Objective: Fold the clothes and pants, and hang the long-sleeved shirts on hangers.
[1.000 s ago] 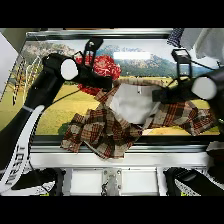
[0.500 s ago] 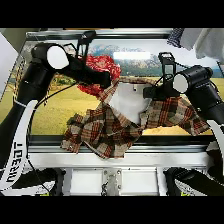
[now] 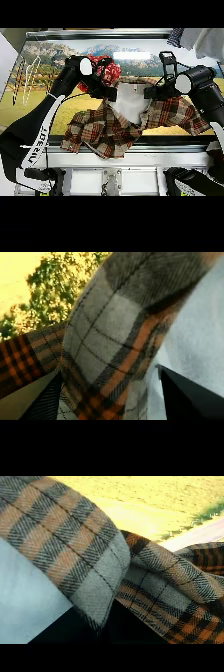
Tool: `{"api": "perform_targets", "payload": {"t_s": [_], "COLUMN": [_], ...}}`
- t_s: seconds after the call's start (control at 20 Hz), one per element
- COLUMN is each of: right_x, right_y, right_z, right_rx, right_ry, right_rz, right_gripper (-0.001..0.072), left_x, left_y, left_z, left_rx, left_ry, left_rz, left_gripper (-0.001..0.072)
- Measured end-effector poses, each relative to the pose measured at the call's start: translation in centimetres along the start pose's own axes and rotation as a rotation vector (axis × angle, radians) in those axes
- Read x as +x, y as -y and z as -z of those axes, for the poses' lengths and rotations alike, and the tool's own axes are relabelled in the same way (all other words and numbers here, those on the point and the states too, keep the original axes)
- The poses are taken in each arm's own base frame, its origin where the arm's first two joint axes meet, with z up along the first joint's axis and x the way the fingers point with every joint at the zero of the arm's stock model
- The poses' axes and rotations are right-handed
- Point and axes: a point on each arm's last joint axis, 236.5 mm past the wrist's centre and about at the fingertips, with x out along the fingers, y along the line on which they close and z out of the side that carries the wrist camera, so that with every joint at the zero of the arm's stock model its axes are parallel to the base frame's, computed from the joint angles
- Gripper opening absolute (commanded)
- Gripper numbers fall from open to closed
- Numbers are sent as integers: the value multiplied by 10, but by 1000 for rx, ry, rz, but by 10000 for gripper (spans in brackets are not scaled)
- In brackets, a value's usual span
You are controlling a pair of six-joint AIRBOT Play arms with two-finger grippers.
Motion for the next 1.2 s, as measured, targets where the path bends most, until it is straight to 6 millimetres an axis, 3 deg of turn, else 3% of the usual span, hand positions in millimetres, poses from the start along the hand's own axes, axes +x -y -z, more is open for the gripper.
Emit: {"api": "perform_targets", "payload": {"t_s": [0.05,0.15,0.25,0.35,0.45,0.55,0.65,0.75,0.9,1.1,1.2], "right_x": [-1,-3,-15,-39,-74,-114,-145,-160,-159,-131,-111], "right_y": [0,1,10,23,32,34,34,35,31,18,14], "right_z": [0,0,-6,-19,-34,-45,-46,-34,-7,51,81], "right_rx": [-5,-36,-67,-80,-84,-85,-83,-77,-78,-109,-133], "right_ry": [1,2,8,34,81,137,178,153,69,-108,-207], "right_rz": [0,1,15,32,41,31,18,13,-3,-9,-3], "right_gripper": [34,34,34,34,33,33,34,33,33,33,33], "left_x": [3,2,-20,-70,-140,-205,-243,-249,-218,-173,-157], "left_y": [3,8,12,19,34,56,72,78,69,72,72], "left_z": [1,2,-5,-23,-39,-36,-19,6,46,112,133], "left_rx": [0,10,23,46,86,135,173,184,152,108,92], "left_ry": [-7,-11,36,156,330,482,563,555,435,208,134], "left_rz": [10,24,35,49,66,87,107,116,118,201,228], "left_gripper": [55,23,23,23,22,23,22,22,23,22,23]}}
